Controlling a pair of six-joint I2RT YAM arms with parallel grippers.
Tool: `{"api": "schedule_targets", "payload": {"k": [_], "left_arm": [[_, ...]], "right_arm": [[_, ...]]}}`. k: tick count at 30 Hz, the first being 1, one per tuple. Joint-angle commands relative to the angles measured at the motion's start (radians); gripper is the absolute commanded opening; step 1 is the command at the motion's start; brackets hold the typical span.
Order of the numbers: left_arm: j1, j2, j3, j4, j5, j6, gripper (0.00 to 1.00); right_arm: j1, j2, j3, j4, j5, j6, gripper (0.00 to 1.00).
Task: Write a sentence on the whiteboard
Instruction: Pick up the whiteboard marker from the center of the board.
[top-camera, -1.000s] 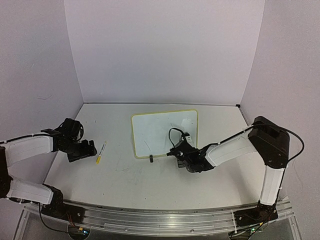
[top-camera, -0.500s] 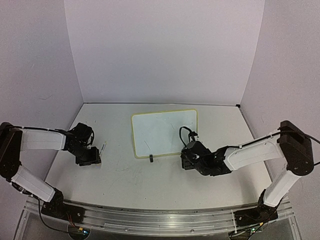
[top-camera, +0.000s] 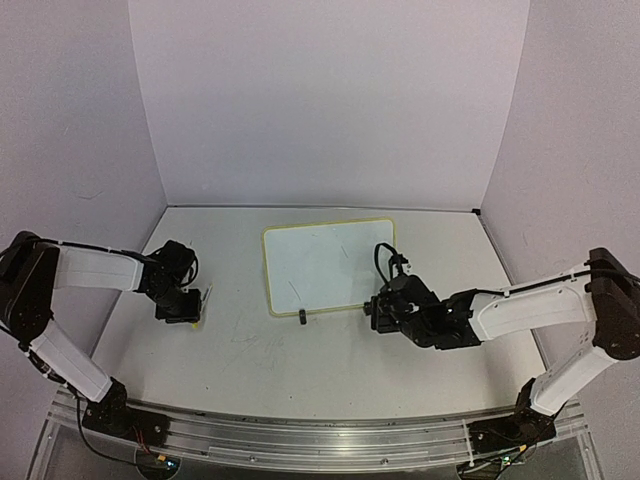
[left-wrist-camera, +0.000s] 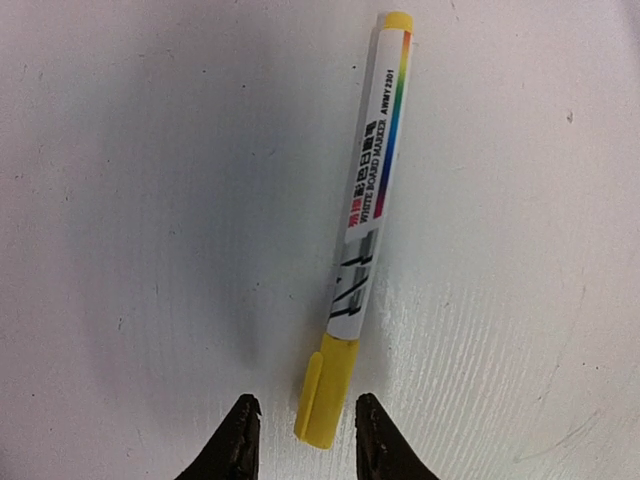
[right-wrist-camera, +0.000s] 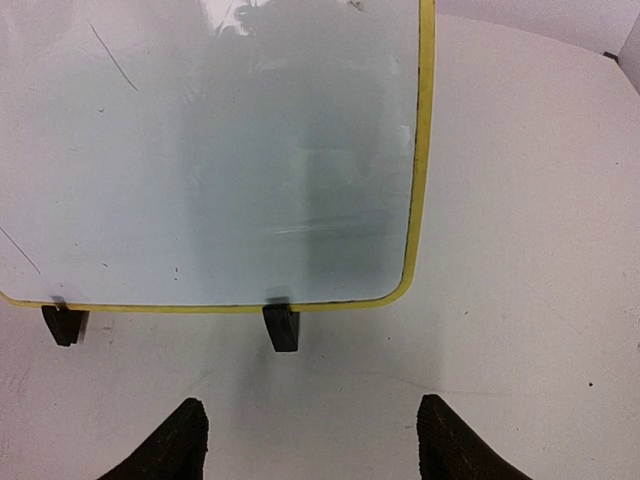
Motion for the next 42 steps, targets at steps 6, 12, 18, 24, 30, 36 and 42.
{"api": "schedule_targets", "payload": {"k": [6,12,18,24,30,36,42], "left_arm": [[-0.002,0.05,0.042,0.014,-0.01,0.028,0.3],[-0.002,0.069,0.043,0.014,0.0,0.03,0.15],[-0.002,0.031,0.028,0.007,-0.013,0.004,0.02],[-0.002,-0.105,0.025,-0.013,-0.006,-0.005,0.0],[-0.002,-0.281,0.094,-0.066,0.095,0.056,0.0],[-0.008,-0.356,0.252,-0.161,0.333,0.148,0.0],[-0.144,-0.338,0.414,-0.305,0.503,0.3,0.0]], "right_arm": [[0.0,-0.063,-0.014,-0.033,0.015,0.013,0.68],[0.0,-0.084,-0.007,-0.061,0.005,0.01,0.69],[0.0,-0.147,0.022,-0.118,-0.043,-0.034,0.71],[-0.017,-0.234,0.075,-0.202,-0.131,-0.11,0.77],[-0.127,-0.295,0.13,-0.257,-0.383,-0.163,0.79],[-0.24,-0.308,0.212,-0.313,-0.672,-0.211,0.83],[-0.256,-0.297,0.272,-0.335,-0.915,-0.232,0.86]]}}
